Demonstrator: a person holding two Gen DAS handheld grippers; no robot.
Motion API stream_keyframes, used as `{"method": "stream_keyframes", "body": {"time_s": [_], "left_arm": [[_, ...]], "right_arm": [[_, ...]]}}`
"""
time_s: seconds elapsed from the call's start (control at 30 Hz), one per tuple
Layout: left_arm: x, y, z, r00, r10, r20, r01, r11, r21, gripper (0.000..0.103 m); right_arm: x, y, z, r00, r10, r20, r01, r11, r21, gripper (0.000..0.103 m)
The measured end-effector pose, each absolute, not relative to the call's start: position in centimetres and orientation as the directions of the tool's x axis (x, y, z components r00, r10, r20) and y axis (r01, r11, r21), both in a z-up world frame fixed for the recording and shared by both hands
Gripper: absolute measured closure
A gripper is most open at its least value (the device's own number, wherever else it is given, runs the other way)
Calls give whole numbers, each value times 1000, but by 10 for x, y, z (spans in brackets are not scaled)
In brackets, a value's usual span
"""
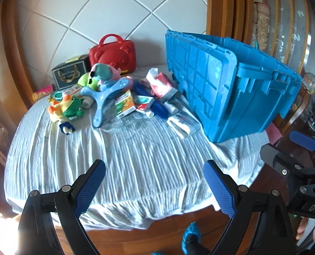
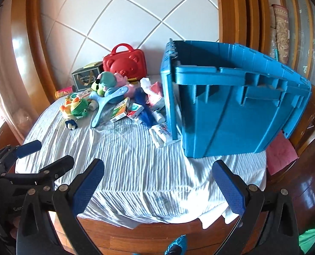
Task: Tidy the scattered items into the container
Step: 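Move both tools back over the items on the bed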
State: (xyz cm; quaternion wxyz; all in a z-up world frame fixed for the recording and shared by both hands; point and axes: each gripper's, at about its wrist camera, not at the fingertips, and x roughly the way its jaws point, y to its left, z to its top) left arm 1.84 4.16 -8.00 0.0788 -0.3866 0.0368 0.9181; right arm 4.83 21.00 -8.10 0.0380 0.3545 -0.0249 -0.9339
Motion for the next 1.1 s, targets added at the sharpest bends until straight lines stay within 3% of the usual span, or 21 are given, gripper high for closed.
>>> {"method": "stream_keyframes", "body": {"time_s": [0.47, 1.1], "left_arm": [[-14, -40, -111, -644, -16, -765, 7, -1000, 15, 9], [-194, -145, -147, -551, -190, -813, 234, -970, 68, 9]], "right_arm": [[-21, 128, -113, -665, -220, -714, 225, -970, 90, 0], [-232, 71, -151, -560, -280, -780, 326, -940, 103, 0]]}}
